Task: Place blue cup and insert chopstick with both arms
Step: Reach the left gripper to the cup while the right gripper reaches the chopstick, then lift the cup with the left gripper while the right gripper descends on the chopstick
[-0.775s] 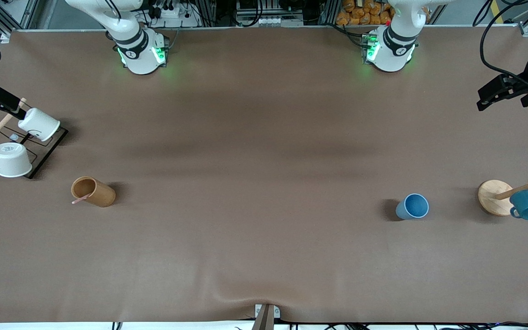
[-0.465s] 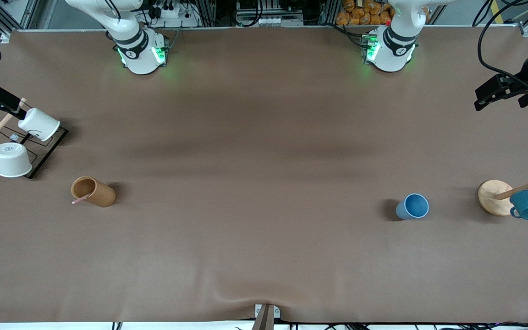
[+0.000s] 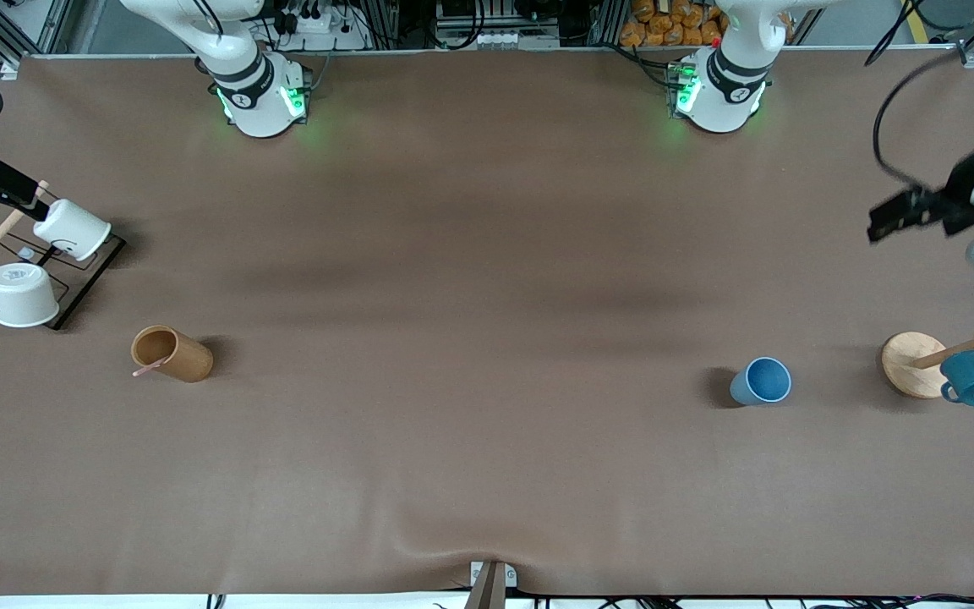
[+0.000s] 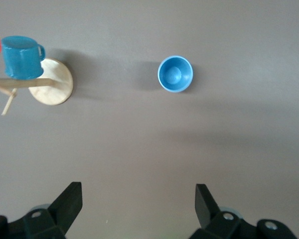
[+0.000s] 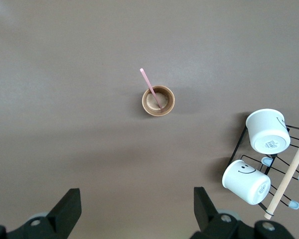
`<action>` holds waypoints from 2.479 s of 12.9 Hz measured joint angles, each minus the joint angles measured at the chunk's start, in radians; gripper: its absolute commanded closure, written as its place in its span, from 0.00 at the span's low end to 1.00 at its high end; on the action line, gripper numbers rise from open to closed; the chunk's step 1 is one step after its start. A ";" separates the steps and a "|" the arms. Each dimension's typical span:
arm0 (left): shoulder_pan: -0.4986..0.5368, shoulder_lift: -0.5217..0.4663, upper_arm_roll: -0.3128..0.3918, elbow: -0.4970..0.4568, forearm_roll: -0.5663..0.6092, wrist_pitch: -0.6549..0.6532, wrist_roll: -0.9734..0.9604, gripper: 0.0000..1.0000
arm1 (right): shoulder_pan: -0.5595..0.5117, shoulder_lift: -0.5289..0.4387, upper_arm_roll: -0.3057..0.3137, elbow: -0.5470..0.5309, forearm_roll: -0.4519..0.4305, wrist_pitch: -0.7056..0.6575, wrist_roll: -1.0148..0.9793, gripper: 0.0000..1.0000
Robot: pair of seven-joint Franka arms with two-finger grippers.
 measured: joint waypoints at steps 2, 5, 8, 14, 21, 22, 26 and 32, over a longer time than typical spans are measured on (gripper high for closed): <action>0.008 0.070 0.001 -0.056 0.000 0.131 0.003 0.00 | 0.001 0.003 0.001 0.000 0.000 -0.001 0.000 0.00; 0.013 0.149 0.001 -0.161 0.000 0.348 0.003 0.00 | 0.002 0.013 0.001 -0.001 0.000 -0.001 0.000 0.00; 0.043 0.250 0.002 -0.187 0.000 0.482 0.003 0.00 | 0.015 0.077 0.002 -0.002 0.001 0.006 -0.002 0.00; 0.033 0.367 -0.011 -0.186 0.000 0.602 -0.003 0.06 | 0.083 0.360 0.002 0.024 -0.001 0.204 -0.002 0.00; 0.023 0.446 -0.011 -0.186 0.000 0.672 -0.005 1.00 | 0.072 0.610 -0.015 0.168 -0.109 0.330 -0.021 0.00; 0.023 0.447 -0.012 -0.186 0.000 0.672 -0.005 1.00 | 0.071 0.634 -0.015 0.181 -0.113 0.330 -0.022 0.00; -0.023 0.440 -0.017 -0.178 0.000 0.657 -0.029 1.00 | 0.068 0.681 -0.016 0.192 -0.115 0.324 -0.022 0.00; -0.244 0.323 -0.100 -0.171 0.000 0.493 -0.418 1.00 | 0.071 0.682 -0.015 0.209 -0.115 0.205 -0.018 0.25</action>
